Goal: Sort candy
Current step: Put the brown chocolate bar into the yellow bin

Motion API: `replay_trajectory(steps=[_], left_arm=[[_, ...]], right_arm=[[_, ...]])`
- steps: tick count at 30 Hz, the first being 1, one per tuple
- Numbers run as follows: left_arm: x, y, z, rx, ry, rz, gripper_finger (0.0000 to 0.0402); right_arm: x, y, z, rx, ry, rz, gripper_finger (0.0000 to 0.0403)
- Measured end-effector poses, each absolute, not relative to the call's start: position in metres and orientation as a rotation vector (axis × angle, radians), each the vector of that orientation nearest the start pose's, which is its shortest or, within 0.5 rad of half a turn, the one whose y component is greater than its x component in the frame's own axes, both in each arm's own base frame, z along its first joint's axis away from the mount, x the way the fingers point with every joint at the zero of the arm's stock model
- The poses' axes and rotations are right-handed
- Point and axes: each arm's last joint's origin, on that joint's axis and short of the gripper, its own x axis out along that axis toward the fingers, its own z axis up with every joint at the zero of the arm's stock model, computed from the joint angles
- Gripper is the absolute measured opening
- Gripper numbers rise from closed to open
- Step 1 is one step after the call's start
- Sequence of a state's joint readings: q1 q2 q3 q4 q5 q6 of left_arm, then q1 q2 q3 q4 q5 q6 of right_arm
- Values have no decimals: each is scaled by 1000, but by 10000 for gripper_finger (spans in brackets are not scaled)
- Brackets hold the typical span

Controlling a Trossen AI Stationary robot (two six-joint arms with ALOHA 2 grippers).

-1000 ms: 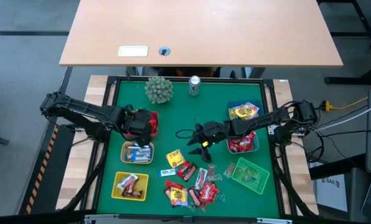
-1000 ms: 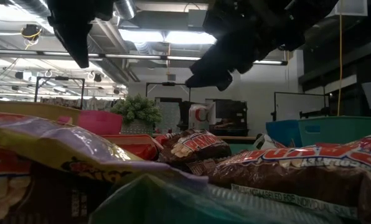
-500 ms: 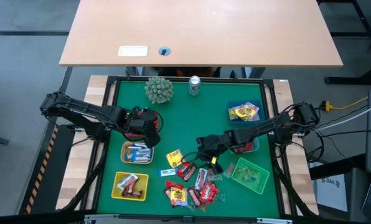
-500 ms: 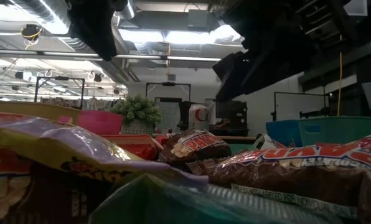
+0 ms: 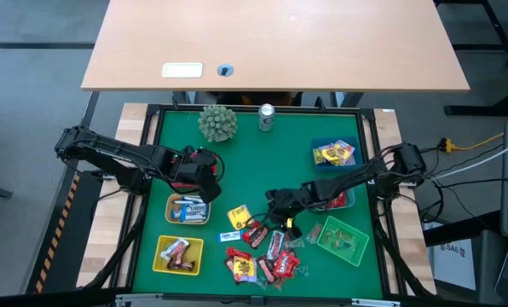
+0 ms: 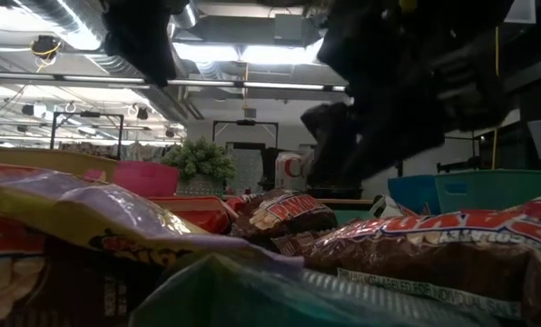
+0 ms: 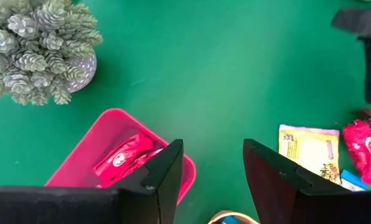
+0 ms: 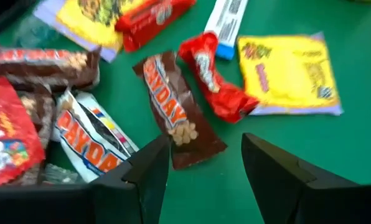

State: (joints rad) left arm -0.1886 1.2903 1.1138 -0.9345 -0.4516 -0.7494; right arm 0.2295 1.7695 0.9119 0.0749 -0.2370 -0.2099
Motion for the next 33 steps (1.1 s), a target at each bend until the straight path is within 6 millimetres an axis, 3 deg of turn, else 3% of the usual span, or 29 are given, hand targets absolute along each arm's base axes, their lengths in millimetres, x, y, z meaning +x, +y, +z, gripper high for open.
replay_trajectory(steps=[15, 19, 28, 33], left_arm=[[240, -34, 290, -332, 881, 598, 154], [240, -34, 290, -335, 875, 595, 154], [242, -34, 291, -346, 852, 588, 153], [244, -37, 292, -351, 836, 573, 153]], right_arm=[[346, 88, 111, -181, 762, 559, 193], [346, 88, 111, -182, 762, 557, 154], [345, 88, 111, -182, 765, 557, 14], [343, 88, 116, -180, 781, 558, 20]])
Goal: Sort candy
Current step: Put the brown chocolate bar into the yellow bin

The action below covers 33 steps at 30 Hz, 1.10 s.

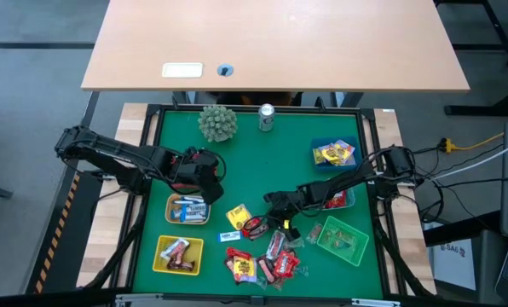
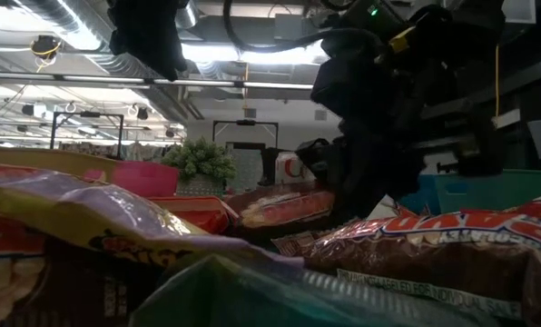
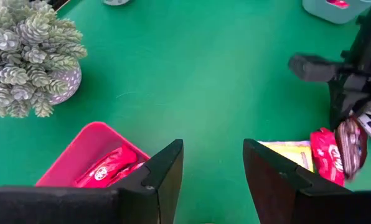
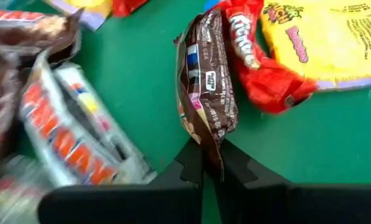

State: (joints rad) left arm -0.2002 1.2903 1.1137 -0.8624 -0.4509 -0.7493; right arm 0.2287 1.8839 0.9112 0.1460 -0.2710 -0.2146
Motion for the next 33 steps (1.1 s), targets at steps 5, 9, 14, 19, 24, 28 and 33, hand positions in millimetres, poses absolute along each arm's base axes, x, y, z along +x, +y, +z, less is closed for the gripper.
replay_trajectory(steps=[5, 9, 14, 19, 24, 28, 33], left_arm=[[245, -46, 294, -357, 812, 521, 153], [250, -58, 299, -385, 748, 447, 153], [256, -73, 307, -368, 652, 337, 153], [267, -84, 309, -233, 592, 232, 153], [279, -88, 297, -139, 616, 209, 153], [284, -90, 289, -62, 647, 196, 153], [287, -90, 285, -47, 663, 204, 153]], right_arm=[[337, 84, 136, -177, 771, 554, 6], [334, 72, 164, -180, 702, 499, 13], [337, 45, 192, -164, 601, 272, 5], [344, 29, 203, -111, 482, 217, 6], [347, 29, 209, -109, 416, 227, 6], [347, 29, 210, -109, 411, 227, 5], [347, 29, 209, -112, 417, 231, 4]])
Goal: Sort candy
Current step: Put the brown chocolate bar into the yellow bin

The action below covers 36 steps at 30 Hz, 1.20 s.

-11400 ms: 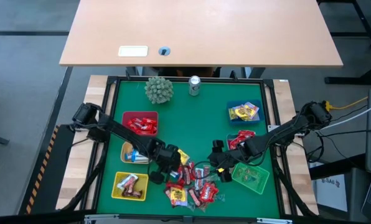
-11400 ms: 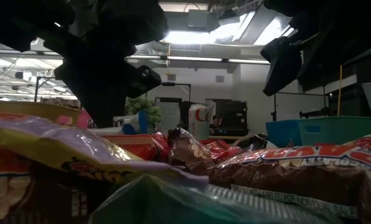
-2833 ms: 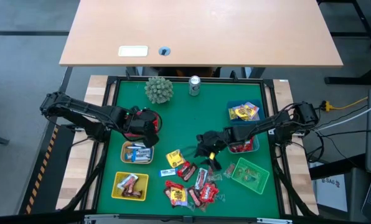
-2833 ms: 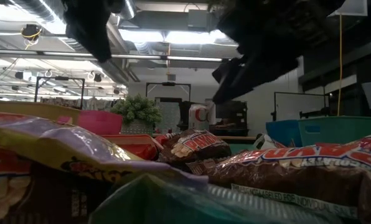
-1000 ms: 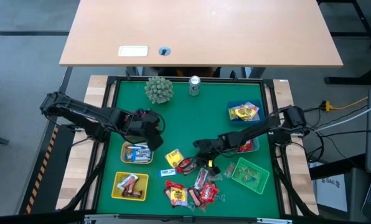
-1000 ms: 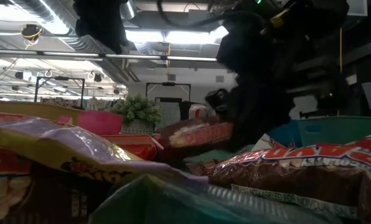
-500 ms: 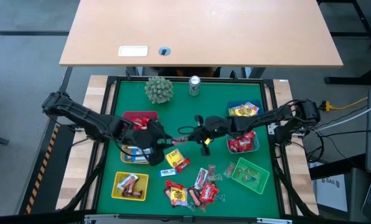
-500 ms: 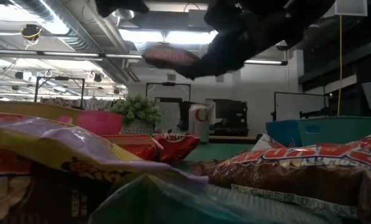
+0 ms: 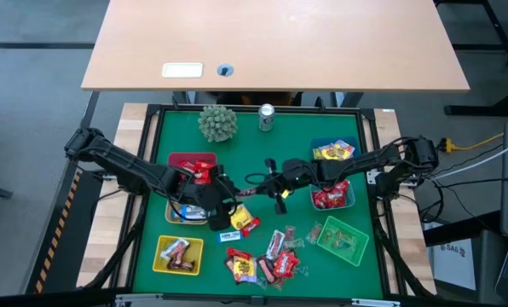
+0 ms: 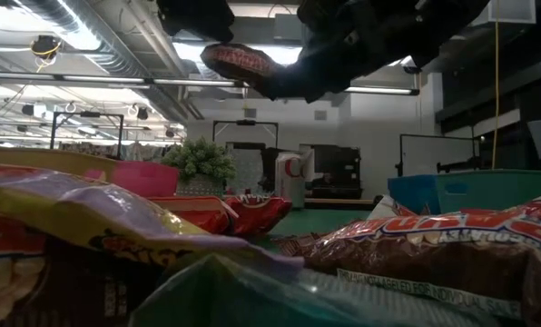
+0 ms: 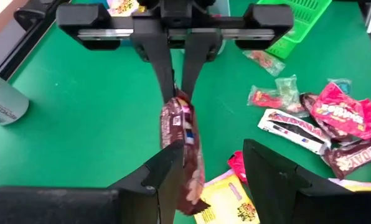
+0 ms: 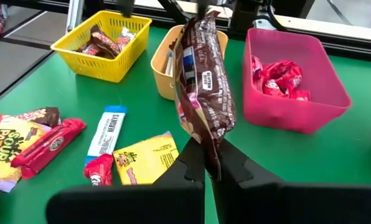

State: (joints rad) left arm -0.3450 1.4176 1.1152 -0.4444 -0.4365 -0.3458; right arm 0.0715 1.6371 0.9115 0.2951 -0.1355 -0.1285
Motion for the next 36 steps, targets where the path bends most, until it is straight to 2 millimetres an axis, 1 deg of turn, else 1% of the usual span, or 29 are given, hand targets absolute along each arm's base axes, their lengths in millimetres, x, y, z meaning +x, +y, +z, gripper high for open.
replay_trajectory(steps=[7, 14, 19, 26, 30, 36], left_arm=[[285, -86, 282, -23, 690, 242, 153], [283, -88, 279, -68, 746, 178, 153], [283, -88, 279, -94, 756, 164, 153], [283, -87, 277, -89, 773, 166, 150], [283, -87, 277, -89, 772, 168, 120], [284, -83, 277, -95, 773, 178, 47]], right_arm=[[347, 30, 209, -114, 414, 274, 3], [347, 30, 209, -159, 406, 284, 3], [347, 30, 209, -163, 405, 284, 2], [348, 30, 212, -165, 370, 282, 3], [349, 30, 214, -166, 354, 280, 2], [349, 30, 213, -166, 359, 281, 3]])
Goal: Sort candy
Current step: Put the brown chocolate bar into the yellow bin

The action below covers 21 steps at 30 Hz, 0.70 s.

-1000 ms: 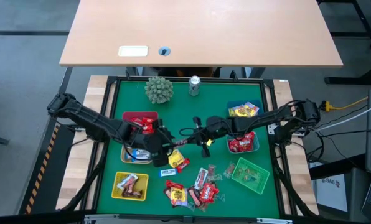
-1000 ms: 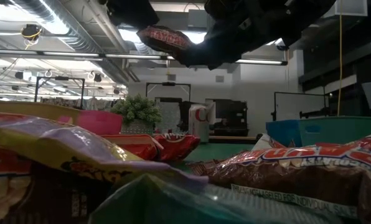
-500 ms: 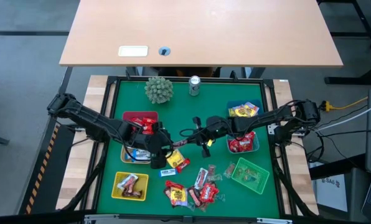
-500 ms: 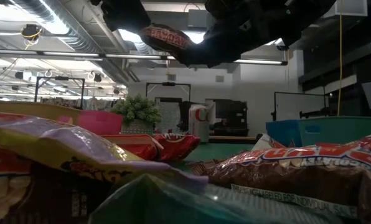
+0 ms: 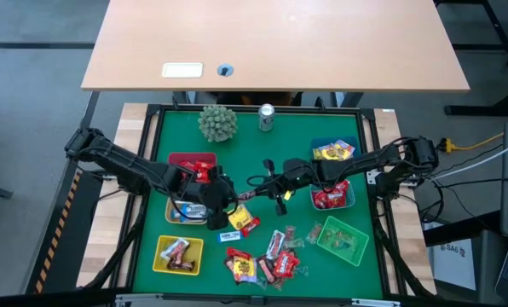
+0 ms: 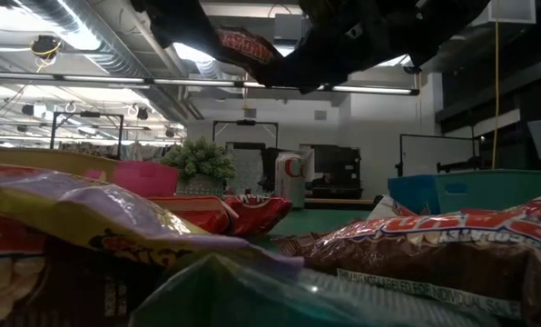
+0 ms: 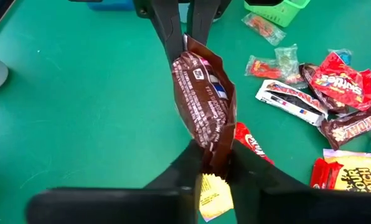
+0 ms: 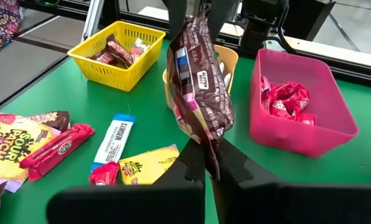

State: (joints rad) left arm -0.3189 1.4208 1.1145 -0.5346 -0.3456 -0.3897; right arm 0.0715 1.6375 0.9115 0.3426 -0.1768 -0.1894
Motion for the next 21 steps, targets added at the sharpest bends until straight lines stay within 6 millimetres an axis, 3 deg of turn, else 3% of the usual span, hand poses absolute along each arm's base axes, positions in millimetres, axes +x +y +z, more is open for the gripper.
replay_trajectory(steps=[3, 6, 15, 21], left_arm=[[284, -82, 277, -99, 774, 180, 13], [285, -80, 277, -102, 774, 186, 8], [279, -77, 284, -191, 815, 35, 3], [263, -90, 282, -455, 1015, -149, 3]], right_arm=[[349, 30, 213, -165, 360, 280, 8], [349, 30, 213, -143, 365, 264, 28], [347, 30, 210, -126, 398, 276, 159], [342, 30, 199, -119, 525, 284, 217]])
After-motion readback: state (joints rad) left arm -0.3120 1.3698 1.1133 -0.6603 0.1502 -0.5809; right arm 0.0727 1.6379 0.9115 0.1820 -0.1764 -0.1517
